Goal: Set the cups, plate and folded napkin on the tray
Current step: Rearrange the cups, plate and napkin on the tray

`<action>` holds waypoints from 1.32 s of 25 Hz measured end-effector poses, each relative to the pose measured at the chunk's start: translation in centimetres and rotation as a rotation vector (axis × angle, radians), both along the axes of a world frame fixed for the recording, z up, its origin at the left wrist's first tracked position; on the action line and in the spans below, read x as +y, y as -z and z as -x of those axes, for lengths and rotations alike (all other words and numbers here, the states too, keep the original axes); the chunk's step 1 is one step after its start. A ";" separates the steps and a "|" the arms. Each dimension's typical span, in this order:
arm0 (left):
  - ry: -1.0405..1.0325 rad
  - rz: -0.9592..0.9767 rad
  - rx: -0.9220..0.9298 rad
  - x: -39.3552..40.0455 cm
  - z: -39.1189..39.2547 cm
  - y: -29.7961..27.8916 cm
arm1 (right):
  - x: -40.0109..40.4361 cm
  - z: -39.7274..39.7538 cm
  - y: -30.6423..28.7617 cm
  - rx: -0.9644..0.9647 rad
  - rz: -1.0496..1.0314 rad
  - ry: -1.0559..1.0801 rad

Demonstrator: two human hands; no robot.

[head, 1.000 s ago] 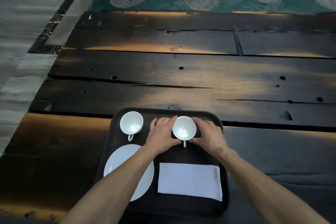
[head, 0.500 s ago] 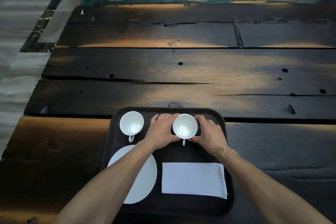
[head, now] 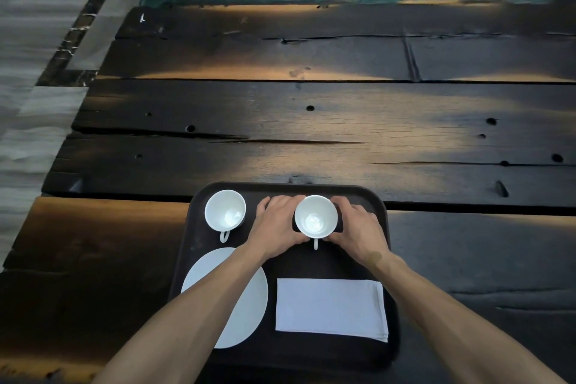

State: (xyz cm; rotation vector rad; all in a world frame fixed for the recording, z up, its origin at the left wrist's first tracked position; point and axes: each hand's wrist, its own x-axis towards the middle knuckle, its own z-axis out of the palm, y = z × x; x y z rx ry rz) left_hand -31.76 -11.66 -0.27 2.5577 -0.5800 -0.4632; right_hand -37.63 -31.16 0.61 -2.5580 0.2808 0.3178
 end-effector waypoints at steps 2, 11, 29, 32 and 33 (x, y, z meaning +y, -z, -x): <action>-0.008 0.001 -0.004 0.0 0.1 0.0 | 0.0 0.0 0.0 0.002 0.003 -0.002; -0.082 -0.023 0.027 0.0 1.0 -0.4 | 0.5 0.8 -0.6 0.002 0.031 0.006; -0.164 -0.069 0.078 12.6 11.8 -0.5 | 11.2 9.5 0.2 0.072 0.222 -0.228; -0.120 -0.094 0.057 16.6 11.8 -0.4 | 14.6 10.3 0.1 0.076 0.266 -0.217; -0.107 -0.104 0.056 17.8 11.6 -0.4 | 15.5 10.5 0.1 0.083 0.272 -0.207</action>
